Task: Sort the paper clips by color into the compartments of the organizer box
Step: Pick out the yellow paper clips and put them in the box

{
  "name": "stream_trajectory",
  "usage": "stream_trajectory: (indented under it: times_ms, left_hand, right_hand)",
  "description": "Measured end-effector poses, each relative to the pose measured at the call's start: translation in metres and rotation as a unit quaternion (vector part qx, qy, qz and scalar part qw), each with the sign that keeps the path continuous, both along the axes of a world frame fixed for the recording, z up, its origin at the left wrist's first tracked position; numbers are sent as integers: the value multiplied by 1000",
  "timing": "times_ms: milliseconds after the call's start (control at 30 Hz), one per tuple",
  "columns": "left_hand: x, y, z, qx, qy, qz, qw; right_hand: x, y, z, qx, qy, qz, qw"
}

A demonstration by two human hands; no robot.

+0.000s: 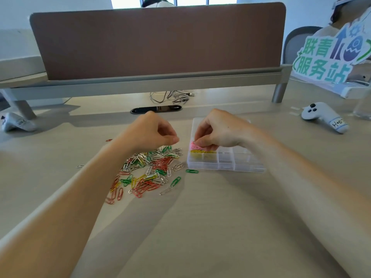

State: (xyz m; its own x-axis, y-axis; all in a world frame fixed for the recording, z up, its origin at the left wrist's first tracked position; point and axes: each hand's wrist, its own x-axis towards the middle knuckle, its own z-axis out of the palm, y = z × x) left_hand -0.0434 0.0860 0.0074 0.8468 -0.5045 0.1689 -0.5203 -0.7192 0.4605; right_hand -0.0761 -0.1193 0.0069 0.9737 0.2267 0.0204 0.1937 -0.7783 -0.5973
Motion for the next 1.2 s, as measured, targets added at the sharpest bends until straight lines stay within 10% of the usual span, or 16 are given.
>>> stream_trajectory:
  times_ms: [533, 967, 1200]
  left_hand:
    - [-35, 62, -22, 123, 37, -14, 992]
    - [-38, 80, -21, -43, 30, 14, 999]
    - [-42, 89, -21, 106, 63, 48, 991]
  right_hand:
    - [1, 67, -15, -120, -23, 118, 985]
    - [-8, 99, -10, -25, -64, 129, 989]
    - [-2, 103, -17, -52, -60, 125, 989]
